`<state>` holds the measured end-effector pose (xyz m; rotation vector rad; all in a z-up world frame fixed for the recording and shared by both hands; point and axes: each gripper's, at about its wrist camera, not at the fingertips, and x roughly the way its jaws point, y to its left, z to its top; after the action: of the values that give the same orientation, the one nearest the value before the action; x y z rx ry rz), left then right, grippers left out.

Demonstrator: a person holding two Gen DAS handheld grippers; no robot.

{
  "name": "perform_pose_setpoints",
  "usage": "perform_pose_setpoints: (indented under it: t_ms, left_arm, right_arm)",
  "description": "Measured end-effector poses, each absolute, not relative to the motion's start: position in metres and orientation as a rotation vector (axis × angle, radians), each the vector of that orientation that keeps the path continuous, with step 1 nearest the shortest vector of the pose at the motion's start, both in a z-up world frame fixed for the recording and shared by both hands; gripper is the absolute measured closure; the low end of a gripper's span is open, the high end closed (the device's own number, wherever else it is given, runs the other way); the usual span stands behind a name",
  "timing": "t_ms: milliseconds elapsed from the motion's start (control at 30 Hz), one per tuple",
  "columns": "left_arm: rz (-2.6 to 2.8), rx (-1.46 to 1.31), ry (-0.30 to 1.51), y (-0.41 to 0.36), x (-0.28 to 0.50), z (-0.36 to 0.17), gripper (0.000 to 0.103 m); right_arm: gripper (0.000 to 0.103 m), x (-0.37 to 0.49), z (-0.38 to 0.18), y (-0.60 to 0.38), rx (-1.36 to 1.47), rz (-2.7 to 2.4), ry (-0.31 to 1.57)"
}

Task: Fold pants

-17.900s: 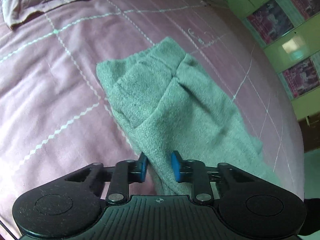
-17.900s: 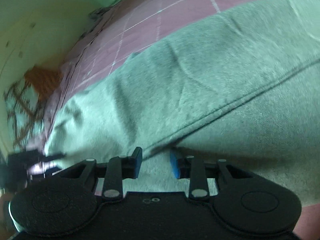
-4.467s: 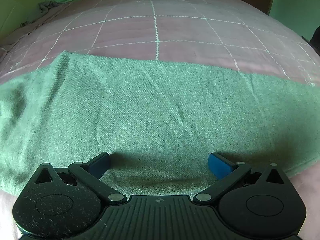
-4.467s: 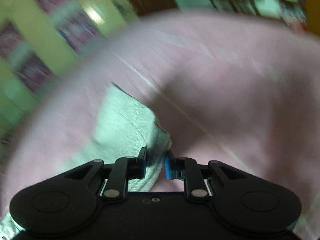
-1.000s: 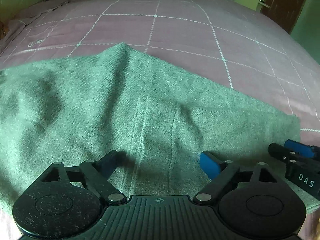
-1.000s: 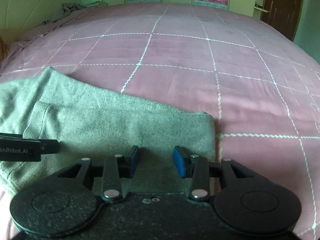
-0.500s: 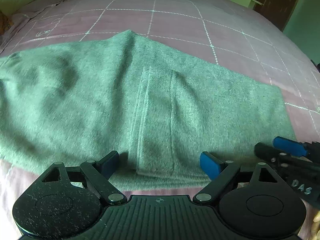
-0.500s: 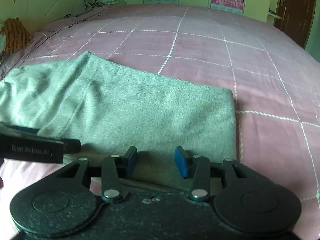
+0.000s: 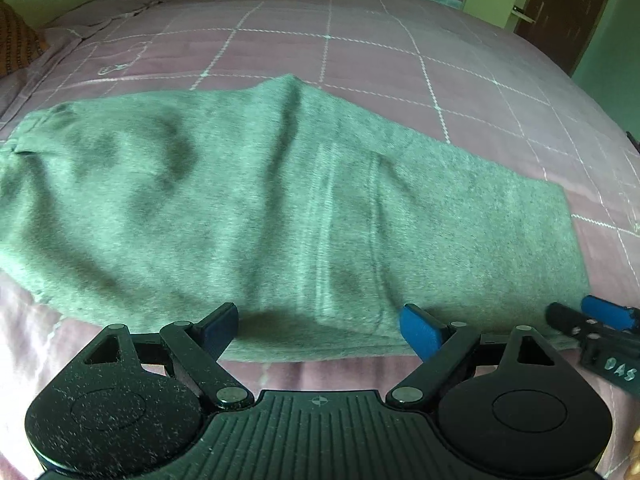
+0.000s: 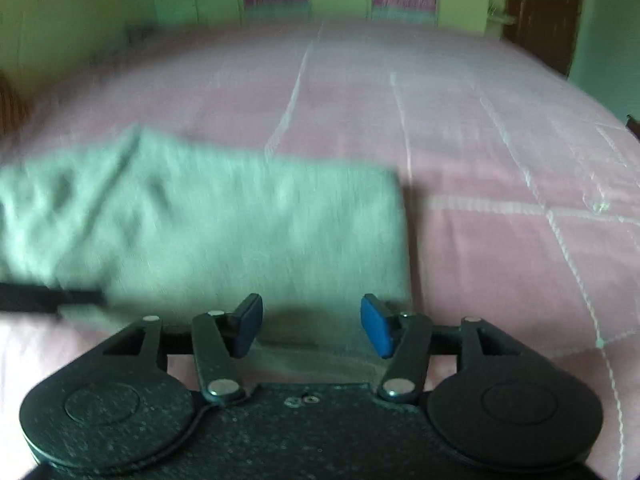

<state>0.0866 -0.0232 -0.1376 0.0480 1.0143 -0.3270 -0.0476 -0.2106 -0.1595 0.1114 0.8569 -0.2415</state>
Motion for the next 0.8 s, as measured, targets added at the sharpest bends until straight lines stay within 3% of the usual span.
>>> perform_pose_setpoints:
  t_ms: [433, 800]
  left_arm:
    - [-0.211, -0.101, 1.015, 0.061, 0.099, -0.126, 0.015]
    - [-0.010, -0.602, 1.051, 0.220, 0.128, -0.148, 0.015]
  right_arm:
    - [0.049, -0.051, -0.147, -0.190, 0.180, -0.175, 0.798]
    - [0.048, -0.024, -0.154, -0.156, 0.166, -0.094, 0.814]
